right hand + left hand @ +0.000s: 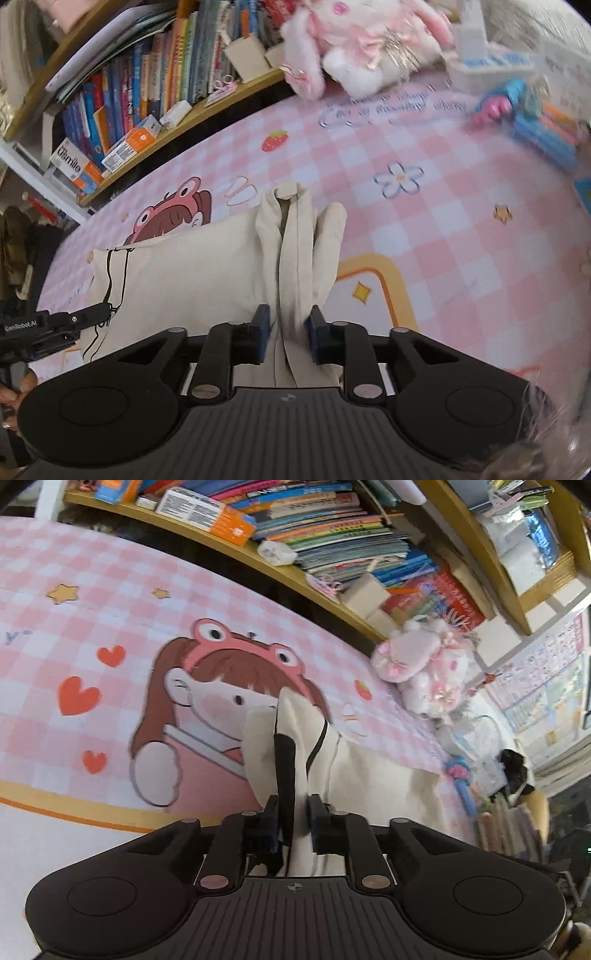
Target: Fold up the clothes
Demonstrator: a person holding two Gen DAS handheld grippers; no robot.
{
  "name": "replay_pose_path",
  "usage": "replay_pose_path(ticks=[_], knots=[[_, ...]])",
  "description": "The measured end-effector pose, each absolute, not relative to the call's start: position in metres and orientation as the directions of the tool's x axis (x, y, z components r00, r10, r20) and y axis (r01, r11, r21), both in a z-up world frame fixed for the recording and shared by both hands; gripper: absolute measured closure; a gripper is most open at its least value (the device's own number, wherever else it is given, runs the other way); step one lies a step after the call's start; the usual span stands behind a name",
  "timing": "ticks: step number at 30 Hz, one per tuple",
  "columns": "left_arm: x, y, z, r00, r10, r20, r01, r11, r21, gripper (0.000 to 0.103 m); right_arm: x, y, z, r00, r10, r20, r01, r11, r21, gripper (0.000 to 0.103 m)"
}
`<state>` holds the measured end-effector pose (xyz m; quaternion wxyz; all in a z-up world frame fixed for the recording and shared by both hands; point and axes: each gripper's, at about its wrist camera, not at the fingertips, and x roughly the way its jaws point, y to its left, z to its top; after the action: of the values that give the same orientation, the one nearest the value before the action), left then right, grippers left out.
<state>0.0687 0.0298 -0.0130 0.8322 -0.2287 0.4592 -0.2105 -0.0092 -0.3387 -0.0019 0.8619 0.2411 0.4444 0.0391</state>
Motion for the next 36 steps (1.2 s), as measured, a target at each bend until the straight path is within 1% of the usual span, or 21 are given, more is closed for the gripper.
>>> replay_pose_path(ticks=[1, 2, 3, 4, 8, 11, 12, 13, 14, 15, 18, 20, 21, 23, 26, 28, 29, 30, 31, 34, 36], knots=[[0.068, 0.030, -0.015, 0.487, -0.560, -0.670, 0.136, 0.807, -0.575, 0.082, -0.011, -0.341, -0.004, 0.602, 0.285, -0.746, 0.159, 0.873, 0.462, 0.067], [0.066, 0.031, -0.017, 0.485, -0.558, -0.674, 0.131, 0.808, -0.575, 0.078, -0.012, -0.345, -0.005, 0.601, 0.294, -0.743, 0.167, 0.863, 0.477, 0.066], [0.065, 0.032, -0.019, 0.483, -0.554, -0.678, 0.119, 0.809, -0.576, 0.070, -0.014, -0.348, -0.007, 0.601, 0.302, -0.740, 0.176, 0.853, 0.491, 0.064], [0.064, 0.032, -0.022, 0.483, -0.552, -0.680, 0.107, 0.808, -0.580, 0.067, -0.016, -0.352, -0.009, 0.599, 0.311, -0.738, 0.184, 0.843, 0.505, 0.061], [0.062, 0.033, -0.032, 0.490, -0.549, -0.677, 0.062, 0.797, -0.601, 0.065, -0.016, -0.358, -0.018, 0.578, 0.360, -0.732, 0.198, 0.808, 0.554, 0.058], [0.061, 0.032, -0.035, 0.507, -0.547, -0.666, 0.041, 0.787, -0.616, 0.066, -0.013, -0.356, -0.019, 0.578, 0.381, -0.721, 0.169, 0.809, 0.563, 0.058], [0.060, 0.032, -0.035, 0.512, -0.546, -0.663, 0.034, 0.784, -0.620, 0.068, -0.011, -0.355, -0.019, 0.576, 0.387, -0.720, 0.158, 0.812, 0.562, 0.063], [0.060, 0.031, -0.034, 0.514, -0.545, -0.663, 0.033, 0.785, -0.619, 0.075, -0.009, -0.354, -0.020, 0.568, 0.395, -0.722, 0.143, 0.816, 0.559, 0.067], [0.059, 0.029, -0.032, 0.518, -0.543, -0.661, 0.035, 0.786, -0.618, 0.078, -0.008, -0.351, -0.018, 0.569, 0.393, -0.722, 0.126, 0.826, 0.549, 0.074], [0.056, 0.027, -0.026, 0.529, -0.541, -0.654, 0.048, 0.788, -0.613, 0.084, -0.007, -0.349, -0.016, 0.570, 0.391, -0.722, 0.110, 0.835, 0.539, 0.080], [0.044, 0.020, -0.009, 0.564, -0.545, -0.621, 0.113, 0.795, -0.595, 0.085, -0.008, -0.340, -0.005, 0.591, 0.371, -0.717, 0.024, 0.880, 0.475, 0.085], [0.042, 0.021, -0.009, 0.562, -0.545, -0.622, 0.108, 0.794, -0.598, 0.085, -0.011, -0.343, -0.001, 0.610, 0.383, -0.694, -0.011, 0.880, 0.476, 0.085], [0.042, 0.022, -0.010, 0.561, -0.544, -0.624, 0.103, 0.794, -0.599, 0.084, -0.011, -0.347, -0.003, 0.607, 0.390, -0.692, 0.003, 0.870, 0.493, 0.085], [0.044, 0.027, -0.015, 0.552, -0.534, -0.640, 0.071, 0.795, -0.602, 0.082, -0.010, -0.355, -0.010, 0.597, 0.406, -0.692, 0.035, 0.849, 0.528, 0.085], [0.042, 0.034, -0.019, 0.556, -0.519, -0.649, 0.040, 0.797, -0.603, 0.074, -0.010, -0.362, -0.014, 0.585, 0.417, -0.695, 0.063, 0.832, 0.552, 0.084], [0.039, 0.037, -0.021, 0.558, -0.508, -0.656, 0.027, 0.802, -0.597, 0.063, -0.010, -0.364, -0.016, 0.580, 0.422, -0.697, 0.073, 0.825, 0.560, 0.078], [0.038, 0.037, -0.021, 0.558, -0.503, -0.660, 0.024, 0.805, -0.593, 0.062, -0.010, -0.365, -0.017, 0.577, 0.424, -0.698, 0.078, 0.822, 0.564, 0.075], [0.036, 0.037, -0.021, 0.557, -0.500, -0.664, 0.023, 0.808, -0.589, 0.056, -0.010, -0.367, -0.017, 0.574, 0.427, -0.699, 0.083, 0.819, 0.568, 0.069], [0.036, 0.036, -0.023, 0.551, -0.500, -0.668, 0.023, 0.809, -0.587, 0.052, -0.011, -0.368, -0.018, 0.572, 0.429, -0.700, 0.089, 0.815, 0.572, 0.067], [0.034, 0.032, -0.028, 0.536, -0.503, -0.678, 0.025, 0.812, -0.583, 0.050, -0.011, -0.372, -0.020, 0.564, 0.436, -0.702, 0.104, 0.805, 0.584, 0.065], [0.033, 0.029, -0.029, 0.547, -0.511, -0.663, 0.042, 0.808, -0.588, 0.050, -0.011, -0.373, -0.021, 0.561, 0.441, -0.701, 0.107, 0.801, 0.589, 0.065]])
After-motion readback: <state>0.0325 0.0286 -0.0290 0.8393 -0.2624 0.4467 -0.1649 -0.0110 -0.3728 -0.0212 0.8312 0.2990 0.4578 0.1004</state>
